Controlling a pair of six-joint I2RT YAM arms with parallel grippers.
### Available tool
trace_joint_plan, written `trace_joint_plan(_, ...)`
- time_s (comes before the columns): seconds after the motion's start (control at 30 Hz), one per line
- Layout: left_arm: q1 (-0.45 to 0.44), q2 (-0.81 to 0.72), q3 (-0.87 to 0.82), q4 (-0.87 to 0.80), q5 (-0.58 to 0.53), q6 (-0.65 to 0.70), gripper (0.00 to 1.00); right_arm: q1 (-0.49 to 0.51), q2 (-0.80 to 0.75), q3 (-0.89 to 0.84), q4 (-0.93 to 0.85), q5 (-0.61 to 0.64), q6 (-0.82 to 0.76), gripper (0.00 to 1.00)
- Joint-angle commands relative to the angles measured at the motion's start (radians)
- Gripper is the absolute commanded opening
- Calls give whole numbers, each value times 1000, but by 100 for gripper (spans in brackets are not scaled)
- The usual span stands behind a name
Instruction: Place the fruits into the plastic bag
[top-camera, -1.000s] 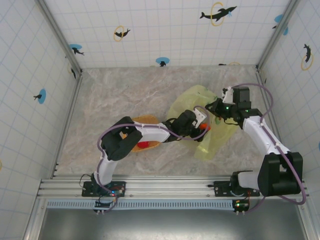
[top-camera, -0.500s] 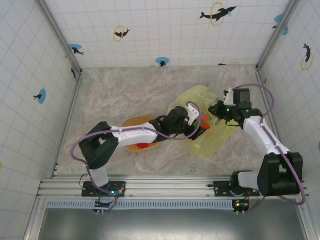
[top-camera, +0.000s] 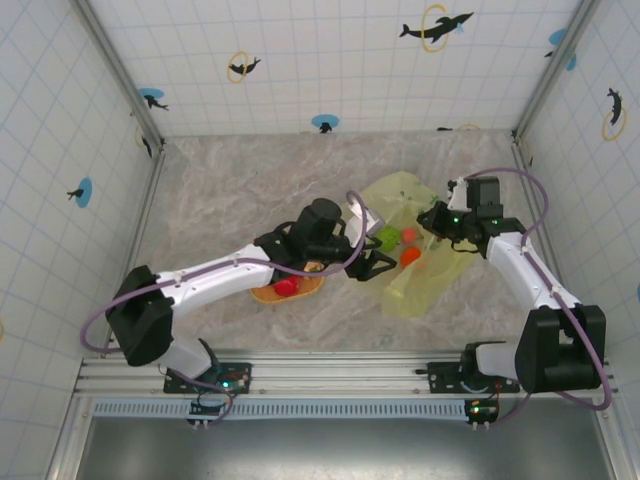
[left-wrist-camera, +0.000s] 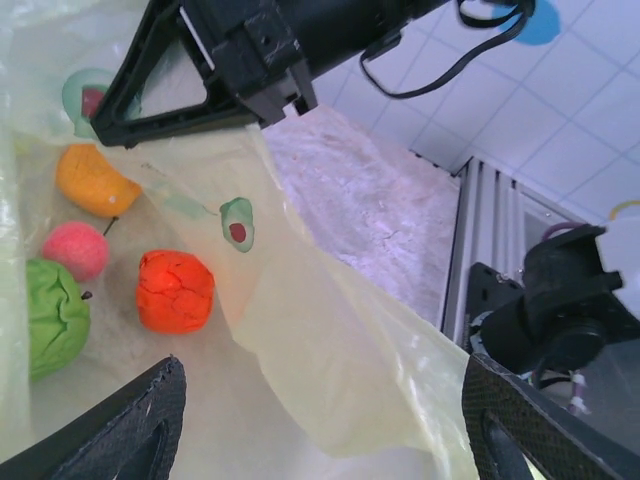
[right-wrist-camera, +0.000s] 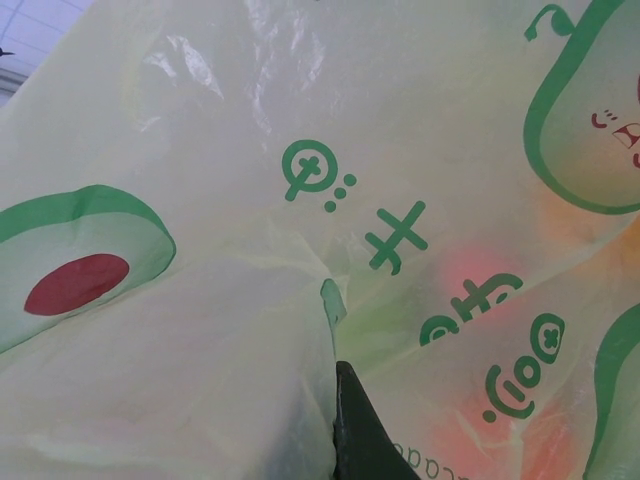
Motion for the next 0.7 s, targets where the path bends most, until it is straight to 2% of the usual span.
trace_joint_plan(0.0, 51, -74, -20, -58, 37, 6, 74, 5, 0, -15, 24, 9, 3, 0)
trace_joint_plan(0.23, 189, -223, -67, -157, -58, -22, 74, 5, 2, -8, 26, 4, 0, 0)
trace_joint_plan(0.43, 296, -334, -113, -305, -169, -51, 75, 9, -2, -6, 24, 13, -7, 0)
trace_joint_plan(0.67, 412, -365, -115, -532, -371, -92, 81, 16, 5, -6, 31, 18, -11, 0)
